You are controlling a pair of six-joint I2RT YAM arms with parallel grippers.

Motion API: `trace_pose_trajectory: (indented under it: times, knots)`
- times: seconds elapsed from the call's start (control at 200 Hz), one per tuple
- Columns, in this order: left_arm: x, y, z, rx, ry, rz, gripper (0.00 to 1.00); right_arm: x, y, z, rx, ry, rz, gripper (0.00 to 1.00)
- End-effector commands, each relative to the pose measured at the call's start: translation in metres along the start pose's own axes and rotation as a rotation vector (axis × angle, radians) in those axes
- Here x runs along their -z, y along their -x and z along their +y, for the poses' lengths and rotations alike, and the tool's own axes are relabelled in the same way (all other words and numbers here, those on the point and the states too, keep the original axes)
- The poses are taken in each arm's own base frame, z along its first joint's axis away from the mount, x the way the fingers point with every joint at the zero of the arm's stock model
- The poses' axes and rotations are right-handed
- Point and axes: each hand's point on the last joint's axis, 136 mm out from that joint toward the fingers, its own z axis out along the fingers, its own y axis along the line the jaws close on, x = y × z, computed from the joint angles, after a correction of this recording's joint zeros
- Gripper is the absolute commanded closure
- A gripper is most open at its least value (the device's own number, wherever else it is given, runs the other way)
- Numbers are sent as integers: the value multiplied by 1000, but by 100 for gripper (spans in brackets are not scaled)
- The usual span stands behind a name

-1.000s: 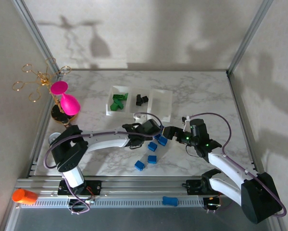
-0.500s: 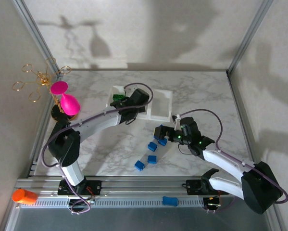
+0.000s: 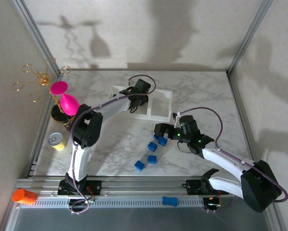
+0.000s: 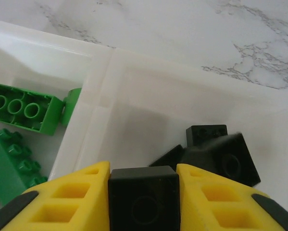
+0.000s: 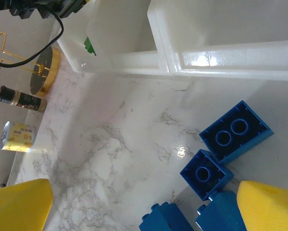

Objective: Sort the legos into containers by color
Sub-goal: Place the lego in the container, then rotate the lego at the bottom-center of the table.

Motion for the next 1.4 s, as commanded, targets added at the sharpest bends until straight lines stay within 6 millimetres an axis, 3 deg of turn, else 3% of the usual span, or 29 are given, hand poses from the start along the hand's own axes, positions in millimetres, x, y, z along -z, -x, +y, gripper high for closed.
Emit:
trace_pose_trajectory:
  times: [0.0, 0.19, 0.35, 0.566, 0.686, 0.916, 1.006, 1.191, 1.397]
  knots:
    - [-2, 4, -1, -20, -3, 3, 62, -2, 6, 5, 12, 0, -14, 1]
    - [-4, 5, -1, -25, -6, 10, 55, -4, 8, 7, 24, 5, -11, 1]
    - [7, 16, -3, -23, -23, 2, 51, -4, 11, 6, 53, -17, -5, 1]
    - [51, 27, -5, 10, -110, -16, 51, 4, 9, 0, 102, -89, 19, 1]
    - [83, 16, -1, 29, -175, -21, 49, 7, -3, -6, 111, -135, 68, 1]
    - [141, -37, 27, 82, -297, 0, 42, 17, -37, -3, 134, -230, 161, 1]
    - [161, -52, 35, 89, -352, -4, 34, 17, -50, 2, 114, -252, 189, 3]
    - [181, -85, 61, 100, -383, 19, 21, 5, -79, 9, 63, -307, 230, 4]
    - [197, -98, 80, 123, -433, -30, 1, -23, -96, 11, -22, -295, 239, 5]
